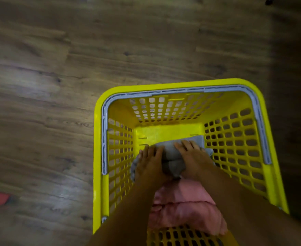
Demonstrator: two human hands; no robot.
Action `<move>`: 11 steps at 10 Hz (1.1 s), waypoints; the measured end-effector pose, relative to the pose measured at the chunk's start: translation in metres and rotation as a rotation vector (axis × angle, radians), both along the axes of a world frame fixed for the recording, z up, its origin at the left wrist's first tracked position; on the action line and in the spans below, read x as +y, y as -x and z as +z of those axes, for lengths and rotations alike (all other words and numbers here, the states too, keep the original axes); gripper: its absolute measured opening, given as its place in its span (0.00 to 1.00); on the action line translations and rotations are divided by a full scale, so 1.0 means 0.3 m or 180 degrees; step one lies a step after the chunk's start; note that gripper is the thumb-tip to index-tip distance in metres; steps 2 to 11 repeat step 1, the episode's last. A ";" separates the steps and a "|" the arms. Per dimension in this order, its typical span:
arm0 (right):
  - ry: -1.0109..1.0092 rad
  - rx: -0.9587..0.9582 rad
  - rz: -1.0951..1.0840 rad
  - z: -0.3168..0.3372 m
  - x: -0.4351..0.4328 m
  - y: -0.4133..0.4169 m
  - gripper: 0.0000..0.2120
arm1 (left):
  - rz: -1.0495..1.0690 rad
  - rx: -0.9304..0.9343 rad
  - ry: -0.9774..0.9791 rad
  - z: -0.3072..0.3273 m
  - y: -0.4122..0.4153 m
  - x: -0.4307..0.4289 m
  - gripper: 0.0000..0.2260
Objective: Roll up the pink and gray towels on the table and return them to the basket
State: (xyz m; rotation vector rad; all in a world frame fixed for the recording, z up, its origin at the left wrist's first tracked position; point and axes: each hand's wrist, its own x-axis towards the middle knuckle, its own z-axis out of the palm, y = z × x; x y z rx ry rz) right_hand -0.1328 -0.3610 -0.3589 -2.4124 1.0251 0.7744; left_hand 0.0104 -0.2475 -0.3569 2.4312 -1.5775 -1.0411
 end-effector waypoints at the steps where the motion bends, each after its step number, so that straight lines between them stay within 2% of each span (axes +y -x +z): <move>1: -0.0104 -0.0094 -0.0195 0.095 -0.018 -0.002 0.53 | -0.0067 0.0108 0.0120 0.082 -0.011 -0.020 0.49; 11: -0.0104 -0.0094 -0.0195 0.095 -0.018 -0.002 0.53 | -0.0067 0.0108 0.0120 0.082 -0.011 -0.020 0.49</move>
